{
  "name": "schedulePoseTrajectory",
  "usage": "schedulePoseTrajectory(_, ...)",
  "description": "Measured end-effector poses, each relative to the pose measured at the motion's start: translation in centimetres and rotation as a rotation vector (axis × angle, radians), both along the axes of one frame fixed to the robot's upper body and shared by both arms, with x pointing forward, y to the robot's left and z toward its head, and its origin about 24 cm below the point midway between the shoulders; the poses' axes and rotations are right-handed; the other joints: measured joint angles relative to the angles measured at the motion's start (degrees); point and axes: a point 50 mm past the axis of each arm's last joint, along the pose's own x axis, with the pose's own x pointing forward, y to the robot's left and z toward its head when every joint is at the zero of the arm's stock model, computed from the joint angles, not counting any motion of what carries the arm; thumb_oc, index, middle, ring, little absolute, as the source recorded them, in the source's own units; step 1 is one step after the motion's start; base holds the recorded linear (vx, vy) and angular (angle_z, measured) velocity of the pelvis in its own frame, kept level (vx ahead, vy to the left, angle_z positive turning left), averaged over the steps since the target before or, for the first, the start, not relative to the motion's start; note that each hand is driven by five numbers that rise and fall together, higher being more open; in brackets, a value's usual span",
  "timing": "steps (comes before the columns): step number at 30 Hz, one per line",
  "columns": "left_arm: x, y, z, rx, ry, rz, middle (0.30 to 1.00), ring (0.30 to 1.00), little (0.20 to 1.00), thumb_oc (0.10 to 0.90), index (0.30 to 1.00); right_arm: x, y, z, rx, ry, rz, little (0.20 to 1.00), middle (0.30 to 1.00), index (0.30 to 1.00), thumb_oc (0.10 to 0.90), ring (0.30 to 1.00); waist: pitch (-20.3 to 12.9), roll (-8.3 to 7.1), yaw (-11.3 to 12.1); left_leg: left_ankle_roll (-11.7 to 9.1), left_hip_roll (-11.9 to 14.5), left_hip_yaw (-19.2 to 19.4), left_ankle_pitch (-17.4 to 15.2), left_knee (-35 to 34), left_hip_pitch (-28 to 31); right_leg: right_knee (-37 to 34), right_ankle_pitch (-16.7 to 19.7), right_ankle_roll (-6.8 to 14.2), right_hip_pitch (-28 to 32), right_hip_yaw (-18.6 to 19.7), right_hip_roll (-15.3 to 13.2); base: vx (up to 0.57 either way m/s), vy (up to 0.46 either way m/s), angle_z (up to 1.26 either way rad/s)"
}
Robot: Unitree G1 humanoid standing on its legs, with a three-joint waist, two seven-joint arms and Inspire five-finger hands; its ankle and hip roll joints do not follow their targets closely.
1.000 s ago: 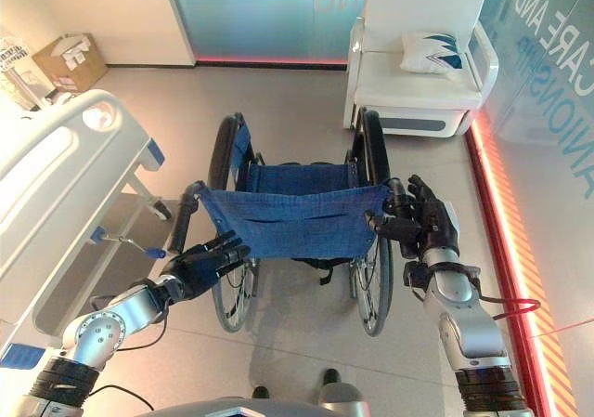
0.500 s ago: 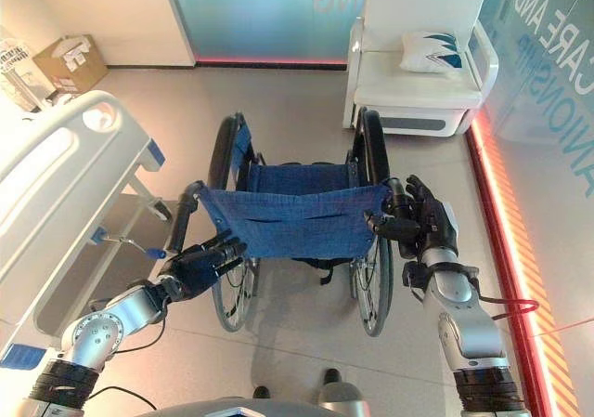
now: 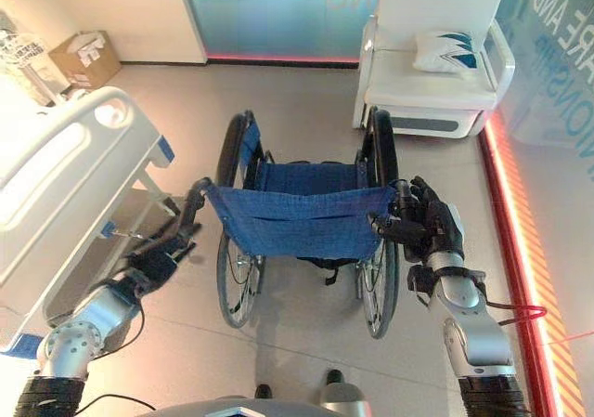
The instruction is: Push the wheelchair next to the bed
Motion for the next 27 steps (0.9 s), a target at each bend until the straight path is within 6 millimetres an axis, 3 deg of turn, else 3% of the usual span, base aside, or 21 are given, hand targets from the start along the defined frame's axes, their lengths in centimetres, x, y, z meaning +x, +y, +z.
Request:
schedulePoseTrajectory(4,-0.3,2.5,1.2,0.015,-0.043,0.131,0.9,0.9,0.9,0.8,0.9,-0.6,-0.6,0.1,-0.004,0.0,-0.022,0.9,0.9,0.9,0.8,0.9,0.0,0.25,1.1,0.0,0.0,-0.1,0.0,0.0,-0.2,0.0,0.0,0.0,-0.1,-0.2,0.0,0.0,0.002,0.01)
schedulePoseTrajectory(9,-0.5,3.0,1.4,0.005,-0.057,0.156,0.9,0.9,0.9,0.8,0.9,-0.9,-1.3,0.2,-0.008,-0.004,-0.052,0.9,0.9,0.9,0.8,0.9,0.0,0.2,1.5,0.0,-0.1,-0.7,0.0,0.0,-0.5,0.0,0.0,0.0,-0.1,-0.4,-0.1,-0.01,0.006,0.06)
schedulePoseTrajectory(16,-0.3,1.8,1.8,-0.115,-0.122,0.037,0.9,0.9,0.9,0.8,0.9,-1.0,-1.5,0.3,-0.008,-0.005,-0.061,0.9,0.9,0.9,0.8,0.9,0.0,0.15,2.0,-0.1,-0.1,-0.9,0.1,0.4,-0.6,0.0,0.0,0.0,-0.1,-0.6,-0.1,0.0,0.001,0.01)
schedulePoseTrajectory(22,0.0,-1.7,2.4,-0.143,-0.135,-0.202,0.9,0.9,0.9,0.8,0.9,-1.1,-1.5,0.1,-0.008,0.002,-0.06,0.9,0.9,0.9,0.8,0.9,0.0,-0.28,2.1,-0.2,-0.1,-1.0,0.2,0.0,-0.6,0.0,0.0,0.0,-0.1,-0.6,0.0,0.0,0.0,0.0)
schedulePoseTrajectory(27,-0.1,-2.3,2.3,-0.141,-0.124,-0.248,0.9,0.9,0.9,0.8,0.9,-1.1,-1.3,0.0,-0.009,0.005,-0.056,0.9,0.9,0.9,0.8,0.9,0.0,-0.41,1.8,-0.1,-0.1,-1.0,0.2,0.0,-0.6,0.0,0.0,0.0,-0.1,-0.6,0.0,0.0,0.0,0.0)
